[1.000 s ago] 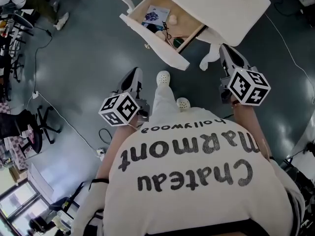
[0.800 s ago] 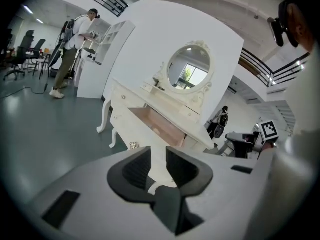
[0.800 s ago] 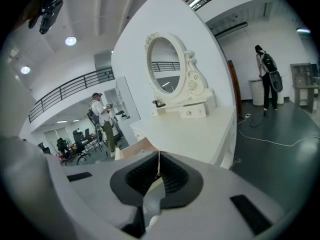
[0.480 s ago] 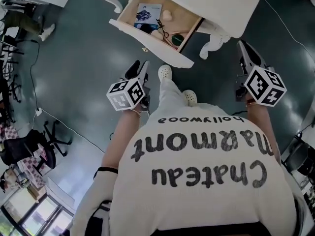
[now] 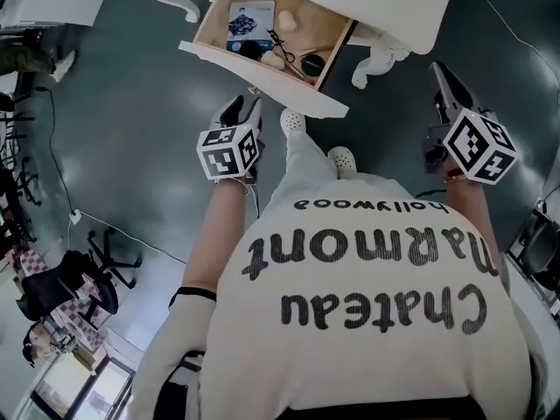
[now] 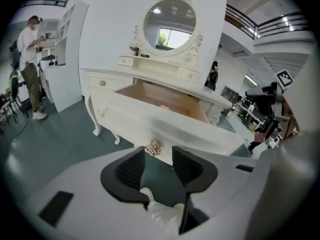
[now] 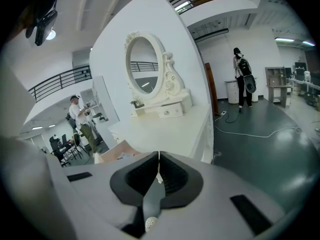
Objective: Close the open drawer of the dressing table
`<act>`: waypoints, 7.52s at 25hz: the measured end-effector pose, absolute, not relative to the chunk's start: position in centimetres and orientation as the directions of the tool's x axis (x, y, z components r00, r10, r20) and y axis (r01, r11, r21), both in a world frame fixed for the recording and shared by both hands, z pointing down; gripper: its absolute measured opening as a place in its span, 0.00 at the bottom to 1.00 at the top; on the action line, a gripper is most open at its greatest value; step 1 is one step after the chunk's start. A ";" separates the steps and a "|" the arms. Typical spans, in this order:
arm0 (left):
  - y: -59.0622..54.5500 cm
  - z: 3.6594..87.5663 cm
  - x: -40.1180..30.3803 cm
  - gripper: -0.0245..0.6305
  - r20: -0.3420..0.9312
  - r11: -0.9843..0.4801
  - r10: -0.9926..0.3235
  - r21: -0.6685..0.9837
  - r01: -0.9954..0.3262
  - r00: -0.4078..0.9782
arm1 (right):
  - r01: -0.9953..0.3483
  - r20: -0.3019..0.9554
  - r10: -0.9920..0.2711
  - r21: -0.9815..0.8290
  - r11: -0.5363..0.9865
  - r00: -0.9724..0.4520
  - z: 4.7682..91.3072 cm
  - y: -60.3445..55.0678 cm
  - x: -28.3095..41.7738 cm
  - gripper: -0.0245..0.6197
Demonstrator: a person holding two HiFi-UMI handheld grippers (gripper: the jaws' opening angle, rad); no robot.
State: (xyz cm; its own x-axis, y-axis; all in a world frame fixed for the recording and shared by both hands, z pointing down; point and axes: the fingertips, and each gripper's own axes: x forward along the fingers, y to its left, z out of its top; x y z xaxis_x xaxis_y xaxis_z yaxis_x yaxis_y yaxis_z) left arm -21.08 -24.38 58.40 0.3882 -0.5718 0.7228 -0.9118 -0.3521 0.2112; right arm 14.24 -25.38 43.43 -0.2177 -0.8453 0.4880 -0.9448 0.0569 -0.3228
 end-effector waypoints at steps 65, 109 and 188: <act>-26.8 62.1 -19.8 0.24 0.875 -0.680 -0.310 0.069 -0.730 0.373 | -0.928 0.437 -0.898 -0.352 -0.117 -0.053 40.7 -22.8 18.6 0.09; -33.3 62.4 -14.4 0.25 0.866 -0.743 -0.329 0.008 -0.669 0.376 | -0.873 0.467 -0.870 -0.344 -0.347 0.162 40.9 -18.1 25.6 0.09; -43.9 62.8 -7.0 0.26 0.760 -0.707 -0.435 0.044 -0.706 0.483 | -0.745 0.542 -0.750 -0.303 -0.595 0.379 42.5 -11.6 29.6 0.09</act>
State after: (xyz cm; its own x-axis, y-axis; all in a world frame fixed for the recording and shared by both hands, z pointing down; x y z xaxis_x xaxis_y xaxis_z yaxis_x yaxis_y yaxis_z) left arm -6.96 -43.93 62.77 0.4833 -0.4353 0.7596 -0.7059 -0.7069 0.0440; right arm 29.64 -11.60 42.52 0.3787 -0.7502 0.5421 -0.7446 -0.5948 -0.3030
